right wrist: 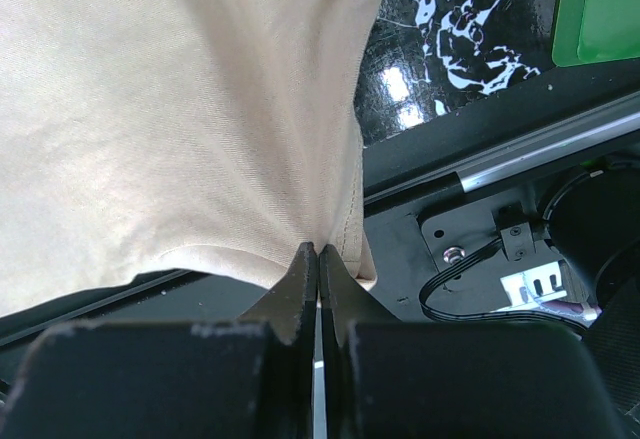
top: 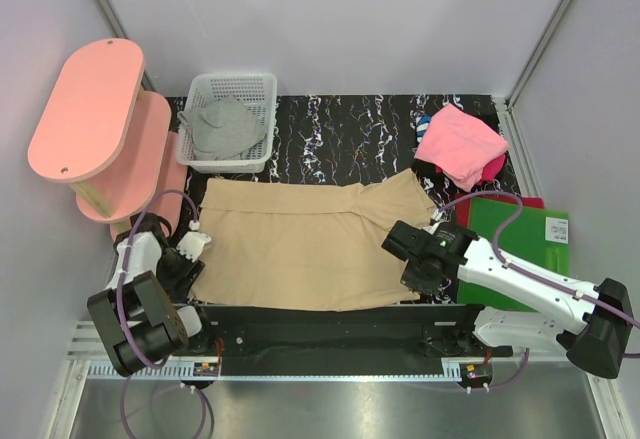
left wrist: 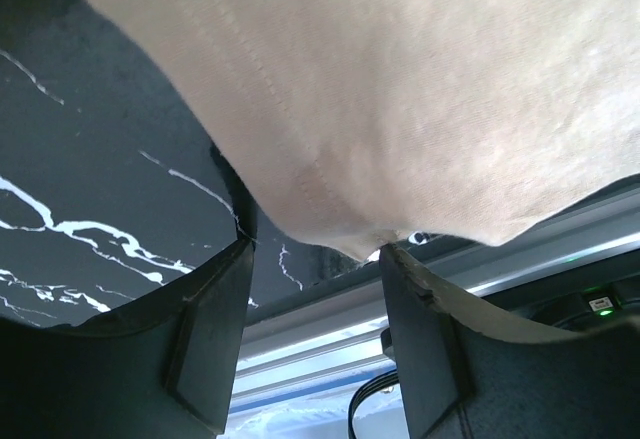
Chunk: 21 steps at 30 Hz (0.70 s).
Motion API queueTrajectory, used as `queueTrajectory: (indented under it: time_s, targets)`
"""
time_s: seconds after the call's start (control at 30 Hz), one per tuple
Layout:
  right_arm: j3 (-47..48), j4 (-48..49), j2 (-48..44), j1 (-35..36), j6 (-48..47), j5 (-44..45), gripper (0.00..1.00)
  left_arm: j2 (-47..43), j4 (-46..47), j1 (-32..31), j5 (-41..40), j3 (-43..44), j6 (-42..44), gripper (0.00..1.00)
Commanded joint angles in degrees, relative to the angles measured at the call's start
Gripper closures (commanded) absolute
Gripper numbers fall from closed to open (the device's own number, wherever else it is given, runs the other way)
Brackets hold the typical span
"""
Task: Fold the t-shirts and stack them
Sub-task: Grap the side of the flattened tshirt closest away from the robot with both arms
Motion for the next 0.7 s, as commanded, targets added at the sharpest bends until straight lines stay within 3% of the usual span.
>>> queueTrajectory:
  time_s: [0.0, 0.37, 0.67]
  targets:
    - [0.89, -0.28, -0.8, 0.68, 0.53, 1.19, 1.0, -2.44, -0.71, -0.66, 1.49, -1.0, -0.36, 0.42]
    - [-0.16, 0.42, -0.89, 0.59, 0.7, 0.49, 1.0, -9.38, -9.94, -0.57, 4.82, 3.57, 1.49, 0.46]
    - [0.28, -0.89, -1.77, 0.59, 0.88, 1.1, 1.0, -3.67, -3.36, -0.66, 2.19, -0.38, -0.18, 0.48]
